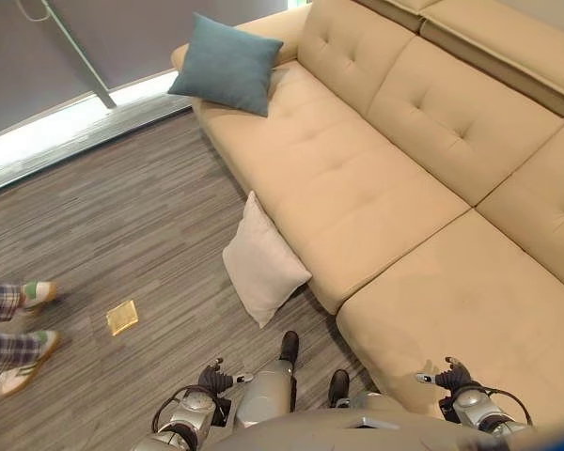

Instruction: Pick up all the scattered cushions and arrange them neatly on the sofa.

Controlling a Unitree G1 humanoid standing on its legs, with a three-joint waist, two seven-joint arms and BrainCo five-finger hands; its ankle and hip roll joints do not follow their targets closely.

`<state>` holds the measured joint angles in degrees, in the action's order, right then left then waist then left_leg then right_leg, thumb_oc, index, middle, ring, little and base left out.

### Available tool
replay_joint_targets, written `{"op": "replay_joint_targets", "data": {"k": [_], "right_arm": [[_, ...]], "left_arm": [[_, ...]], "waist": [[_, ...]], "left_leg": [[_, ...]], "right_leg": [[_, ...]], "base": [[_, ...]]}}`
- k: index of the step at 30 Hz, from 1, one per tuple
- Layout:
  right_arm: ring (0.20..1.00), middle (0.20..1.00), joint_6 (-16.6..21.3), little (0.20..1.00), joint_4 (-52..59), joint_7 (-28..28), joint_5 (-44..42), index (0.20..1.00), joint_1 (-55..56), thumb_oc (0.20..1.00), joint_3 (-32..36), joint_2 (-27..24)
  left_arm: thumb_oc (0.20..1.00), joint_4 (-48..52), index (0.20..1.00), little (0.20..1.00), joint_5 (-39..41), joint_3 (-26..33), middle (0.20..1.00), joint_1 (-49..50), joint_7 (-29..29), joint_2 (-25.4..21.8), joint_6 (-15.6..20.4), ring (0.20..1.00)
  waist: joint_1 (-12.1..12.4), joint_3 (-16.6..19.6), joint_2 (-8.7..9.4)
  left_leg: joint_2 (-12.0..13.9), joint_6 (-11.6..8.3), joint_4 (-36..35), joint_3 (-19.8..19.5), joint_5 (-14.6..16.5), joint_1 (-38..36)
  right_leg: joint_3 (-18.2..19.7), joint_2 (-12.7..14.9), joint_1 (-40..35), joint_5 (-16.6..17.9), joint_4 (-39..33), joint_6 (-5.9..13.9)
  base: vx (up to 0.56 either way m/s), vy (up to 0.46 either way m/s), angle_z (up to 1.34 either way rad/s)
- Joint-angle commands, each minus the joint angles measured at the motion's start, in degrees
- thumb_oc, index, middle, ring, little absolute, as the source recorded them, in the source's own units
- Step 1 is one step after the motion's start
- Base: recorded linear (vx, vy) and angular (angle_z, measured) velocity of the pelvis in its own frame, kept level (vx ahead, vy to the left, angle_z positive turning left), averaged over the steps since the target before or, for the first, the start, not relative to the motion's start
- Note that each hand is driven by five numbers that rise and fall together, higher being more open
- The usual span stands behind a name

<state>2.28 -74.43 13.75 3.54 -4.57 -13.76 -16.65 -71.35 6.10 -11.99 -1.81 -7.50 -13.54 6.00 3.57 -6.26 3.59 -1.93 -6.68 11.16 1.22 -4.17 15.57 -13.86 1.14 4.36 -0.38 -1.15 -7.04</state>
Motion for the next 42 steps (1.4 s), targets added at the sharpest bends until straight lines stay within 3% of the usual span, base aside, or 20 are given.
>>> {"op": "replay_joint_targets", "data": {"k": [1, 2, 3, 4, 7, 11, 12, 13, 14, 16, 21, 24, 26, 27, 31, 36, 38, 39, 42], "right_arm": [[1.0, 1.0, 0.2, 1.0, 0.7, 0.4, -1.4, 1.0, 0.9, 1.0, 1.4, -0.7], [1.0, 1.0, 0.3, 1.0, 0.7, 0.3, -1.4, 1.0, 1.1, 1.0, 1.5, -0.6], [1.0, 1.0, 0.3, 1.0, 0.5, 0.0, -1.5, 1.0, 1.7, 1.0, 1.9, -0.4], [1.0, 1.0, 0.3, 1.0, 0.3, -0.1, -1.5, 1.0, 1.9, 1.0, 2.1, -0.2], [1.0, 1.0, 0.3, 1.0, 0.5, -0.2, -1.3, 1.0, 1.5, 1.0, 1.8, 0.3], [1.0, 1.0, 0.1, 1.0, 1.3, -0.7, -0.4, 1.0, 0.7, 1.0, 0.5, 1.3], [1.0, 1.0, 0.2, 1.0, 2.0, -0.8, -0.5, 1.0, 0.4, 1.0, 0.5, 1.7], [1.0, 1.0, 0.2, 1.0, 2.0, -0.8, -0.5, 1.0, 0.4, 1.0, 0.5, 1.7], [1.0, 1.0, 0.0, 1.0, 2.3, -0.9, -1.4, 1.0, 0.7, 1.0, 0.7, 1.9], [1.0, 1.0, 0.0, 1.0, 2.0, -0.8, -2.1, 1.0, 1.1, 1.0, 0.7, 1.8], [1.0, 1.0, -0.2, 1.0, 0.7, -0.7, -1.5, 1.0, 1.8, 1.0, 0.3, 2.0], [1.0, 1.0, -0.1, 1.0, 0.7, -0.9, -0.5, 1.0, 2.2, 1.0, -0.1, 1.9], [1.0, 1.0, 0.0, 1.0, 0.6, -0.9, -0.4, 1.0, 2.1, 1.0, 0.1, 1.8], [1.0, 1.0, -0.1, 1.0, 0.6, -0.7, -0.8, 1.0, 2.1, 1.0, 0.3, 1.5], [1.0, 1.0, -0.6, 1.0, 0.3, -0.8, -0.8, 1.0, 1.8, 1.0, -0.4, 2.0], [1.0, 1.0, -0.7, 1.0, 0.4, -1.1, 0.2, 1.0, 2.1, 1.0, -0.7, 3.0], [1.0, 1.0, -0.8, 1.0, 0.7, -1.6, 0.9, 1.0, 2.0, 1.0, -0.9, 3.4], [1.0, 1.0, -1.0, 1.0, 1.2, -1.8, 1.2, 1.0, 1.5, 1.0, -1.1, 3.5], [1.0, 1.0, -0.9, 1.0, 1.6, -1.9, 1.3, 1.0, 1.2, 1.0, -1.6, 3.7]], "left_arm": [[1.0, -1.1, 1.0, 1.0, -0.4, 1.3, 1.0, -0.7, -0.4, 0.3, 0.8, 1.0], [1.0, -1.1, 1.0, 1.0, -0.5, 1.2, 1.0, -0.6, -0.4, 0.3, 0.7, 1.0], [1.0, -1.0, 1.0, 1.0, -0.6, 1.3, 1.0, -0.4, -0.2, 0.5, 0.7, 1.0], [1.0, -1.0, 1.0, 1.0, -0.8, 1.1, 1.0, -0.1, -0.1, 0.4, 0.7, 1.0], [1.0, -1.1, 1.0, 1.0, -0.9, 1.2, 1.0, -0.1, 0.1, -0.1, 0.5, 1.0], [1.0, -2.0, 1.0, 1.0, -0.4, 3.5, 1.0, 0.6, 0.2, -1.7, 0.1, 1.0], [1.0, -2.4, 1.0, 1.0, -0.4, 3.9, 1.0, 0.7, -0.1, -2.4, 0.0, 1.0], [1.0, -2.4, 1.0, 1.0, -0.4, 3.9, 1.0, 0.7, -0.1, -2.4, 0.0, 1.0], [1.0, -2.4, 1.0, 1.0, -0.7, 3.6, 1.0, 0.6, -0.5, -3.1, 0.1, 1.0], [1.0, -2.8, 1.0, 1.0, -1.1, 3.4, 1.0, 0.5, -0.5, -3.4, 0.3, 1.0], [1.0, -3.0, 1.0, 1.0, -0.4, 4.0, 1.0, 0.7, -0.5, -3.3, 0.4, 1.0], [1.0, -3.6, 1.0, 1.0, -0.2, 4.8, 1.0, 1.1, -0.6, -2.9, 0.5, 1.0], [1.0, -3.4, 1.0, 1.0, 0.2, 4.8, 1.0, 0.8, -0.6, -2.5, 0.5, 1.0], [1.0, -2.9, 1.0, 1.0, 0.4, 4.4, 1.0, 1.0, -0.4, -2.3, 0.4, 1.0], [1.0, -2.5, 1.0, 1.0, 0.6, 4.6, 1.0, 1.2, -0.2, -2.9, 0.2, 1.0], [1.0, -3.3, 1.0, 1.0, -0.5, 5.7, 1.0, 2.8, -0.2, -3.4, -0.3, 1.0], [1.0, -3.0, 1.0, 1.0, -0.9, 5.8, 1.0, 2.7, -0.1, -4.1, -0.4, 1.0], [1.0, -1.9, 1.0, 1.0, -0.8, 5.5, 1.0, 2.0, -0.2, -5.0, -0.4, 1.0], [1.0, -1.3, 1.0, 1.0, -0.4, 5.4, 1.0, 1.4, -0.2, -5.5, -0.3, 1.0]], "waist": [[-2.3, -0.7, 1.64], [-2.7, -0.6, 1.76], [-3.3, 0.1, 1.2], [-3.5, 0.7, 0.9], [-3.3, 1.0, 1.14], [-2.0, 0.8, 1.74], [-2.1, 0.1, 1.88], [-2.2, 0.3, 1.94], [-3.2, 0.1, 1.94], [-3.5, 0.4, 2.15], [-2.4, 1.1, 2.89], [-2.3, 0.4, 4.01], [-2.3, -0.3, 4.19], [-2.4, 0.0, 3.66], [-1.9, 1.0, 4.27], [-1.8, 2.5, 4.65], [-1.8, 2.6, 4.44], [-2.3, 1.4, 3.63], [-2.5, 0.5, 2.41]], "left_leg": [[-1.0, 4.43, -0.5, 2.1, 10.3, -7.2], [-0.1, 4.35, 0.3, 3.2, 11.0, -8.0], [2.6, 3.7, -2.3, 6.0, 11.4, -12.3], [3.0, 3.64, -4.4, 6.8, 10.6, -13.0], [2.4, 3.52, -9.1, 6.1, 9.7, -14.6], [0.9, 4.84, -11.3, 4.4, 9.0, -15.1], [0.5, 5.14, -11.6, 2.2, 8.8, -15.2], [0.4, 5.17, -11.6, 2.1, 8.7, -14.9], [-0.4, 5.56, -11.7, -0.7, 8.4, -15.1], [-1.4, 5.59, -12.0, -3.1, 7.9, -14.6], [-2.4, 4.88, -13.5, -7.8, 6.9, -14.7], [-4.0, 4.4, -8.1, -9.6, 9.6, -13.0], [-3.6, 3.75, -5.0, -7.2, 10.0, -10.9], [-0.6, 3.49, -5.9, 0.5, 8.0, -8.3], [0.8, 3.32, -6.3, 4.8, 4.8, -3.5], [0.8, 4.25, -9.4, 4.7, 4.8, -6.5], [0.6, 5.18, -10.5, 5.4, 5.5, -9.5], [0.8, 6.51, -10.9, 5.3, 6.2, -11.8], [1.2, 7.33, -10.9, 4.8, 7.2, -13.4]], "right_leg": [[-0.7, 3.9, -1.8, 1.4, -3.0, 14.05], [-1.9, 4.5, -1.8, 1.5, -3.0, 14.06], [-4.5, 5.0, -2.4, 1.5, -2.9, 14.23], [-5.9, 5.3, -2.1, 1.4, -2.5, 14.41], [-7.4, 6.4, -2.4, 2.0, -1.5, 15.04], [-7.8, 8.0, -0.9, 0.7, 3.5, 15.24], [-4.0, 6.9, 0.3, 0.0, 5.7, 14.89], [-4.1, 7.0, 0.5, 0.0, 5.7, 14.9], [5.1, 3.0, 2.6, -1.1, 7.1, 15.22], [8.7, 1.5, 2.2, -1.2, 5.6, 15.16], [6.2, 1.3, -0.3, -0.2, 1.9, 14.88], [4.8, 1.6, -1.6, -0.4, 1.0, 14.6], [2.6, 2.5, -2.8, -0.7, 0.3, 14.71], [-0.2, 2.8, -4.5, -1.3, -1.0, 14.72], [0.0, 2.2, -5.6, -3.0, -1.3, 14.44], [1.3, 2.3, -6.2, -4.4, 2.3, 14.75], [2.2, 3.7, -5.1, -4.0, 8.6, 15.8], [3.5, 5.0, -0.6, 0.2, 19.3, 16.48], [3.9, 5.0, 3.2, 0.3, 26.0, 15.9]], "base": [[-0.15, 0.074, 0.95], [-0.1, 0.115, 1.22], [-0.09, 0.15, 1.09], [-0.06, 0.166, 1.19], [-0.03, 0.186, 0.91], [-0.04, 0.144, 0.19], [-0.02, 0.049, 0.2], [0.01, 0.068, 0.63], [0.04, 0.053, 1.04], [0.06, 0.029, 1.49], [0.12, -0.095, 1.03], [0.09, -0.104, 0.87], [0.04, -0.032, 1.13], [0.07, 0.023, 1.43], [0.15, 0.037, 0.64], [0.22, 0.138, -0.35], [0.21, 0.254, -0.55], [0.19, 0.251, -0.39], [0.14, 0.167, -0.12]]}}
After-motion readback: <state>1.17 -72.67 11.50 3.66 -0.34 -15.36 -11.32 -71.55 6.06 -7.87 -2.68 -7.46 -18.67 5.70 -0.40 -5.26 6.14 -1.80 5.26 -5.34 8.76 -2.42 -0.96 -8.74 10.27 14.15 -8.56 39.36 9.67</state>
